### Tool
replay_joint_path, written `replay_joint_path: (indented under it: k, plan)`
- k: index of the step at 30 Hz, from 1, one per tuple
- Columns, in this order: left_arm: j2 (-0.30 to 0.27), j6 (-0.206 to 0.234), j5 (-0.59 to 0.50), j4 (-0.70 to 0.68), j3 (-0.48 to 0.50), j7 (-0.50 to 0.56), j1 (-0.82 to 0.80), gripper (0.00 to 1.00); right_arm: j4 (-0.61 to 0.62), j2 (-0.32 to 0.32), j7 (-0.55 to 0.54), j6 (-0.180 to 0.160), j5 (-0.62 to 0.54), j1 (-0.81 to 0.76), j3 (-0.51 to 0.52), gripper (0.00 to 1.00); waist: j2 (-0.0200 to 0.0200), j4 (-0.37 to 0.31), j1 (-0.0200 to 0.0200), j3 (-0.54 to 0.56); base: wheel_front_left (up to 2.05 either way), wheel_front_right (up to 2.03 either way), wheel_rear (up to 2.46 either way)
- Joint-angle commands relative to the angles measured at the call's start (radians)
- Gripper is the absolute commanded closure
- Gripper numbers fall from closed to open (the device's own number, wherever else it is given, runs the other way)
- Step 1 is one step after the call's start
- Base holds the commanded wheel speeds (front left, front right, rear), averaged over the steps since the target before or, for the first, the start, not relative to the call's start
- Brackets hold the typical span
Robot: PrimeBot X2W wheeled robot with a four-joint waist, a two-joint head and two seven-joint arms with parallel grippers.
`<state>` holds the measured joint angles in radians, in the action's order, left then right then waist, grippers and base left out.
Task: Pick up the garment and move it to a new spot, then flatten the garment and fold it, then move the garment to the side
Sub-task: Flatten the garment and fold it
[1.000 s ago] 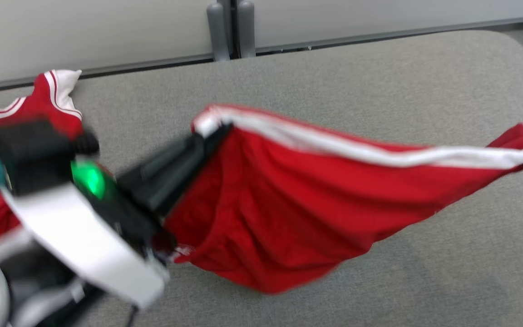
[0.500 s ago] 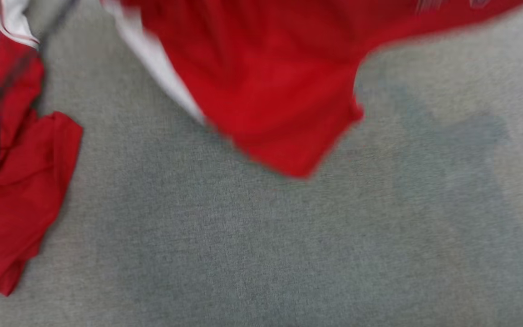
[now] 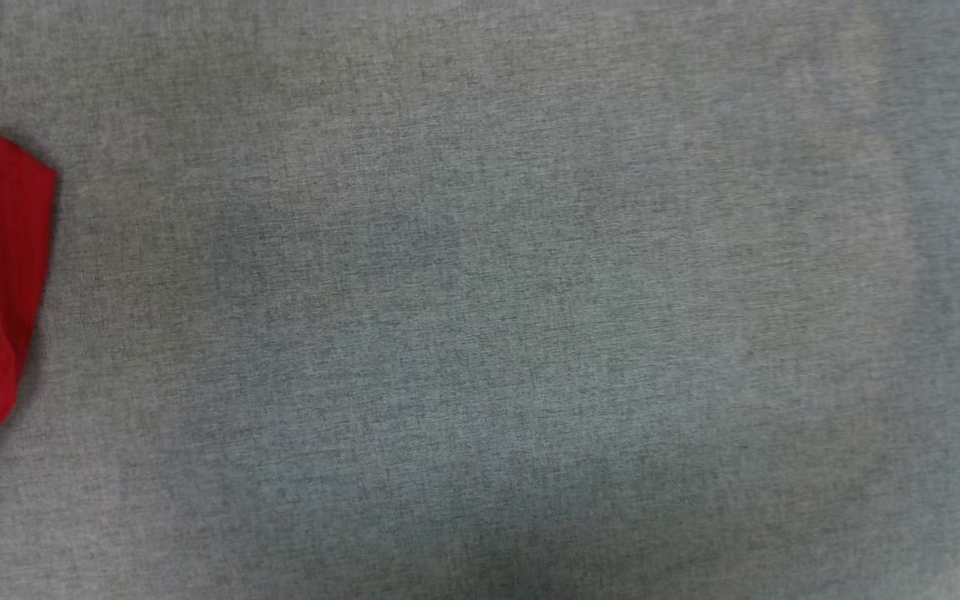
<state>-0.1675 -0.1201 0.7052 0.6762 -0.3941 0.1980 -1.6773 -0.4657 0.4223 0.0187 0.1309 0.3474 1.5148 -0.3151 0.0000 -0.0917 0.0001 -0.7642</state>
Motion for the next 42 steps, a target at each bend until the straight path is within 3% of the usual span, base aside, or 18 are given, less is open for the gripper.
replay_joint_path:
  k: [1,4,8,12,18,20,23,27,31,36,42]
  plan:
    - [0.003,-0.007,0.024,0.017,-0.014,-0.016,0.054,1.00,-0.019,0.020,0.034,0.000,-0.005,-0.051,-0.029,1.00,0.0000,0.008,-0.0001,-0.006,0.00,0.00,0.00]
    - [-0.001,-0.012,0.105,-0.017,-0.081,-0.025,0.162,1.00,-0.030,0.068,0.108,0.000,0.005,-0.171,-0.109,1.00,0.0000,0.015,-0.0001,0.009,0.00,0.00,0.00]
    - [-0.054,-0.011,0.227,-0.120,-0.170,-0.002,0.337,1.00,-0.003,0.134,0.163,0.000,0.032,-0.329,-0.176,1.00,0.0000,0.019,-0.0001,0.041,0.00,0.00,0.00]
    - [-0.160,-0.010,0.386,-0.310,-0.275,0.044,0.571,1.00,0.070,0.205,0.190,0.000,0.106,-0.565,-0.221,1.00,0.0000,0.019,-0.0001,0.135,0.00,0.00,0.00]
    - [-0.322,-0.010,0.543,-0.539,-0.328,0.069,0.929,1.00,0.201,0.272,0.162,0.000,0.176,-0.894,-0.234,1.00,0.0000,-0.005,-0.0001,0.337,0.00,0.00,0.00]
    - [-0.375,0.020,0.537,-0.606,-0.346,0.045,1.055,1.00,0.232,0.287,0.148,0.000,0.168,-0.999,-0.221,1.00,0.0000,-0.015,-0.0001,0.409,0.00,0.00,0.00]
    - [-0.426,0.106,0.521,-0.696,-0.368,-0.039,1.278,1.00,0.267,0.284,0.130,0.000,0.162,-1.174,-0.197,1.00,0.0000,-0.029,-0.0001,0.511,0.00,0.00,0.00]
    - [-0.442,0.229,0.528,-0.786,-0.375,-0.193,1.557,1.00,0.304,0.269,0.114,-0.002,0.147,-1.408,-0.135,1.00,0.0000,-0.029,-0.0001,0.599,0.00,0.00,0.00]
    - [-0.427,0.316,0.528,-0.829,-0.383,-0.321,1.758,1.00,0.365,0.254,0.090,-0.003,0.129,-1.631,-0.055,1.00,0.0000,-0.014,-0.0001,0.635,0.00,0.00,0.00]
    - [-0.369,0.348,0.552,-0.916,-0.377,-0.401,1.861,1.00,0.504,0.241,0.033,-0.003,0.099,-1.752,0.049,1.00,0.0000,0.006,-0.0001,0.617,0.00,0.00,0.00]
    - [-0.342,0.335,0.603,-1.008,-0.303,-0.403,1.801,1.00,0.662,0.279,-0.078,0.000,0.081,-1.613,0.047,1.00,0.0000,0.055,-0.0001,0.554,0.00,0.00,0.00]
